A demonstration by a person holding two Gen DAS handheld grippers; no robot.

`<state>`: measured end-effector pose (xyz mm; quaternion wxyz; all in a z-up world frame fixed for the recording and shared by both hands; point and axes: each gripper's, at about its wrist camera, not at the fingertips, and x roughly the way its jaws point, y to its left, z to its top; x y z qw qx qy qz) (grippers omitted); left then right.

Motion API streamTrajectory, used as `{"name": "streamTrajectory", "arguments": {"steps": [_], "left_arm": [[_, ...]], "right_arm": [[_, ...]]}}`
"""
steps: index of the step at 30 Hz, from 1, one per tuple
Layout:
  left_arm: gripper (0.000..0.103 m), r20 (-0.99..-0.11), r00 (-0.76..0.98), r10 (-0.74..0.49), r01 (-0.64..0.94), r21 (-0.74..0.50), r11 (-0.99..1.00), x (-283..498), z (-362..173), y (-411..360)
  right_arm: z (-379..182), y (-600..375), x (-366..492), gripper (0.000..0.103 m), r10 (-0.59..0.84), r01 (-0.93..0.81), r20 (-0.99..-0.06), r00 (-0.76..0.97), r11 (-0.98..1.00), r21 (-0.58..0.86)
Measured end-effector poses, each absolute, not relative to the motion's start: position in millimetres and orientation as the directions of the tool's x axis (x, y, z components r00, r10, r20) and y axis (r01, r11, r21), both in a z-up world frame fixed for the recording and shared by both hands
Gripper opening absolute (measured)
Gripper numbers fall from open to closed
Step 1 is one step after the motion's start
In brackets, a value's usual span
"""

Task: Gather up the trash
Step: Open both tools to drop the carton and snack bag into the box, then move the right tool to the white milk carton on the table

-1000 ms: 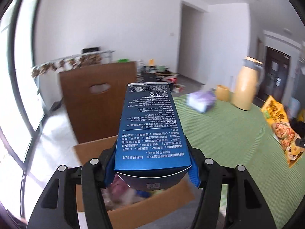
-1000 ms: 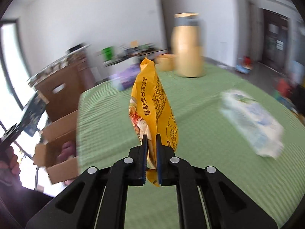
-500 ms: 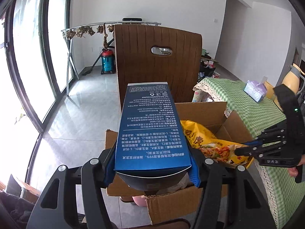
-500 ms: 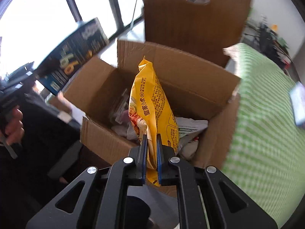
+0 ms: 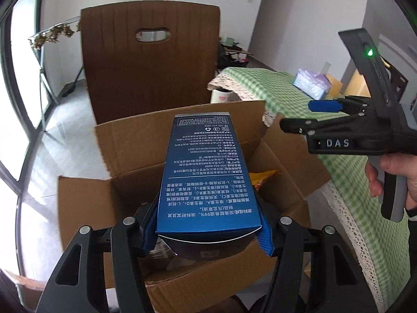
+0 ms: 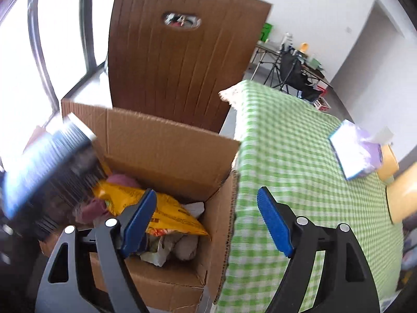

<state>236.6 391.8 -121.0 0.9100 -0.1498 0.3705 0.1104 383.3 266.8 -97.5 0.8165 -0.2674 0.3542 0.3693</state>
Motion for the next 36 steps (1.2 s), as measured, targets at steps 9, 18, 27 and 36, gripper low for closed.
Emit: {"name": "streamTrajectory", "arguments": {"steps": [9, 18, 27, 36], "left_arm": [[0.085, -0.837, 0.539, 0.093, -0.179, -0.005, 0.984, 321, -188, 387], [0.095, -0.759, 0.635, 0.143, -0.467, -0.23, 0.853, 264, -132, 455], [0.095, -0.729, 0.618, 0.294, -0.519, -0.097, 0.849, 207, -81, 424], [0.095, -0.62, 0.694, 0.367, -0.524, -0.084, 0.848, 156, -16, 373]], "right_arm": [[-60, 236, 376, 0.081, 0.489, -0.771, -0.737, 0.466, 0.633, -0.068], [-66, 228, 358, 0.081, 0.49, -0.779, -0.762, 0.423, 0.626, -0.03], [-51, 211, 336, 0.08, 0.54, -0.787, -0.737, 0.406, 0.616, 0.018], [-16, 138, 310, 0.08, 0.599, -0.761, -0.649, 0.469, 0.647, 0.048]]}}
